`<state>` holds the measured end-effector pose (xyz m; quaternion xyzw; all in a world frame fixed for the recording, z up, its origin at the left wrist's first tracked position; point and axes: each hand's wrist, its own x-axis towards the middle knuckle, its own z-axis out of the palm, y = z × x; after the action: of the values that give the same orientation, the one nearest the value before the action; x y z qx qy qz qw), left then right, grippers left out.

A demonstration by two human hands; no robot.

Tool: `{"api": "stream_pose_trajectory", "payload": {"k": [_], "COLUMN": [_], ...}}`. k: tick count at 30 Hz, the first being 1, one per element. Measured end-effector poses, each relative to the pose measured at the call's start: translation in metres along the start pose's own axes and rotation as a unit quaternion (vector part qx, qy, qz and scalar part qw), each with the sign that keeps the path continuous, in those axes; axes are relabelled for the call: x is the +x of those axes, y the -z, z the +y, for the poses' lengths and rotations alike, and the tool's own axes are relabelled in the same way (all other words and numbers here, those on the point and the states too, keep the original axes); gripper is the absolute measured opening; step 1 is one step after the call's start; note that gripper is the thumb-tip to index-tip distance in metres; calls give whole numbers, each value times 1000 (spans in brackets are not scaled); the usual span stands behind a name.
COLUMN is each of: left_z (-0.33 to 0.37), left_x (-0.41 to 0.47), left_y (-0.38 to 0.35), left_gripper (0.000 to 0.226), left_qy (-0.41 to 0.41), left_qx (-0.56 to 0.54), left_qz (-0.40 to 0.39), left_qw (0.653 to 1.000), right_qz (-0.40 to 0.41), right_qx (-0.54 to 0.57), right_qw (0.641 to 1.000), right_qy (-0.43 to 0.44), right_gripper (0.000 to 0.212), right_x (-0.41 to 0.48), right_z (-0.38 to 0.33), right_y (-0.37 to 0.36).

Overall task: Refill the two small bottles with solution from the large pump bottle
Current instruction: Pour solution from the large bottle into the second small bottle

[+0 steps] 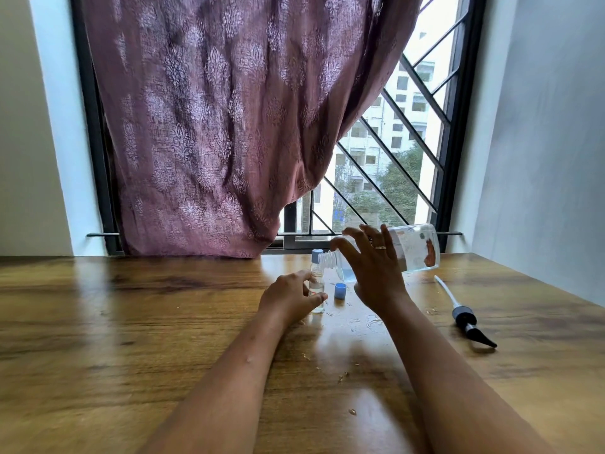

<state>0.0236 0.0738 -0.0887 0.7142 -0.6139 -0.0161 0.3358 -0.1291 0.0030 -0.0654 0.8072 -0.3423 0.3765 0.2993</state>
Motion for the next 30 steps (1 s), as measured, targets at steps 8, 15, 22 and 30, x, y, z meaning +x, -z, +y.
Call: {"api": "stream_pose_trajectory", "payload": {"k": [8, 15, 22, 30], "left_z": [0, 0, -1, -3], "left_x": [0, 0, 0, 2], "left_y": [-1, -1, -1, -2], "left_gripper": [56, 57, 55, 50], "left_qy": [0, 2, 0, -8], "left_qx": [12, 10, 10, 13], "left_qz": [4, 4, 5, 7], "left_qw": [1000, 1000, 1000, 1000], "right_qz": [-10, -4, -6, 0], "right_qx": [-3, -6, -8, -7], "right_qw": [1000, 1000, 1000, 1000], "right_qy": [4, 3, 9, 7], "right_gripper": [88, 89, 87, 89], "right_x": [0, 0, 0, 0], "right_z": [0, 1, 0, 0], "right_y": [0, 0, 0, -2]}}
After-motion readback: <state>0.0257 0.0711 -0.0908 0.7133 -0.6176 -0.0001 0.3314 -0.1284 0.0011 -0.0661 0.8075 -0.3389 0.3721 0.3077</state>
